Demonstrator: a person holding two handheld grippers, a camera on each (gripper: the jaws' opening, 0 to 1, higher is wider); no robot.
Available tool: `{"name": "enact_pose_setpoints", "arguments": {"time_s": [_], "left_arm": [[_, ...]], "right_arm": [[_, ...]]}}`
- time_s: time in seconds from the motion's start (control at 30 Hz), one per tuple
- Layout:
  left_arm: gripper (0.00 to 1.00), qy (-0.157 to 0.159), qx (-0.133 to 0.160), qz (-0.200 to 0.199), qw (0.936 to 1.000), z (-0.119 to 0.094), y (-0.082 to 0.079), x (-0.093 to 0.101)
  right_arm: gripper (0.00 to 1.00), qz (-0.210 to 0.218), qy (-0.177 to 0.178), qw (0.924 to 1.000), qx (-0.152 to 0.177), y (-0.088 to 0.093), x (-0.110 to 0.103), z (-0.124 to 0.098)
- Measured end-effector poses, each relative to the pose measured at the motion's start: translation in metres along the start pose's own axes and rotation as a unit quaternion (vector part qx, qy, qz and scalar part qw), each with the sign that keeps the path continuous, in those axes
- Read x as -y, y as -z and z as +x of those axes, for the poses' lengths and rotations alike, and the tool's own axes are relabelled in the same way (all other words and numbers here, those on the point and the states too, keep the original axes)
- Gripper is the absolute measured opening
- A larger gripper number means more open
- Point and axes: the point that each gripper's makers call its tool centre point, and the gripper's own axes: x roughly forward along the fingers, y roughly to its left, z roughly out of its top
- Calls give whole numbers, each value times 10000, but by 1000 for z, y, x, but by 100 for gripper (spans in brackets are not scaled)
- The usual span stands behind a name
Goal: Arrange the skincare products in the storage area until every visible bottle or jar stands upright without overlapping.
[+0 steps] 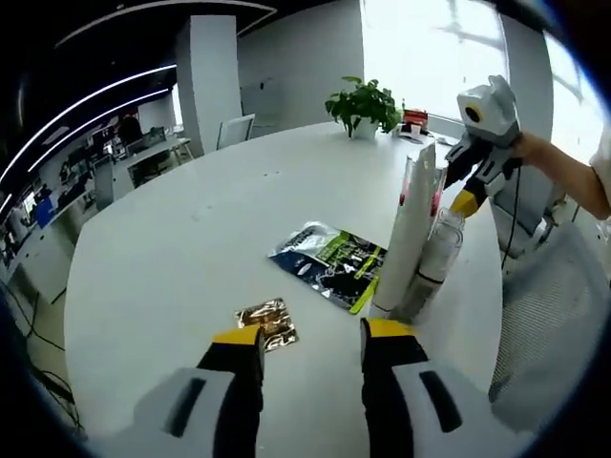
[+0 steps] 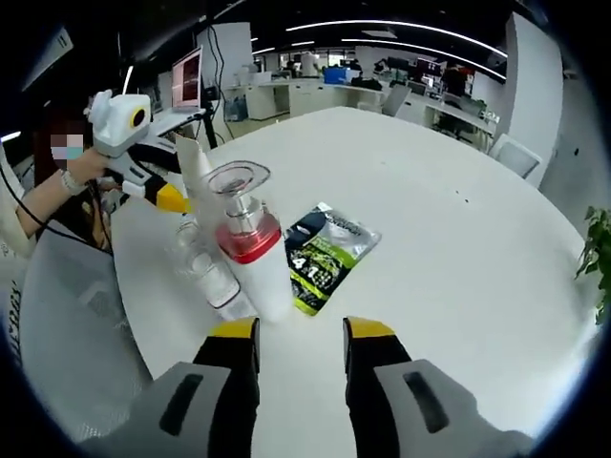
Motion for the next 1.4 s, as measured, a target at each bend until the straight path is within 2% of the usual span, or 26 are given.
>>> {"name": "enact_pose_setpoints", "arguments": {"time_s": [0.13,0.23,0.33,0.43,0.53,0.6,0.73,0.83,1.0,1.1,1.2,1.3,1.4], "left_arm": [[28,162,-27,-96,9998,18,-3,-2],[25,244,-66,-79,9997,30,-5,-3],[25,303,-137,-139,9993,43,-4,-5],[21,474,-162,-345,9981,53,-4,-2],[16,469,-255,-457,9975,64,1,-5],[12,453,-265,-500,9974,70,2,-8],[7,499,-244,-759,9956,80,1,-6],[6,559,-257,-921,9938,87,1,-7],[5,640,-452,-1072,9911,97,10,-12],[2,607,-441,-1203,9899,101,11,-16],[2,705,-455,-1305,9879,109,9,-17],[2,680,-516,-1340,9873,108,11,-11],[3,775,-522,-1425,9854,106,10,-3]], "right_arm": [[32,52,-77,9999,91,-4,10,11],[35,84,-149,9998,55,-3,18,19],[31,167,-108,9998,16,-1,30,28],[29,252,-135,9996,25,-1,33,33],[23,348,-186,9992,42,-1,34,40],[25,398,-235,9989,13,0,37,46],[26,569,-303,9979,68,-3,38,57],[20,758,-350,9964,127,-7,38,65],[21,849,-405,9955,131,-7,34,73],[15,1224,-357,9916,215,-6,34,78],[21,1341,-493,9896,185,-1,30,81],[19,1409,-477,9888,137,3,30,88],[19,1627,-571,9847,247,0,31,92]]}}
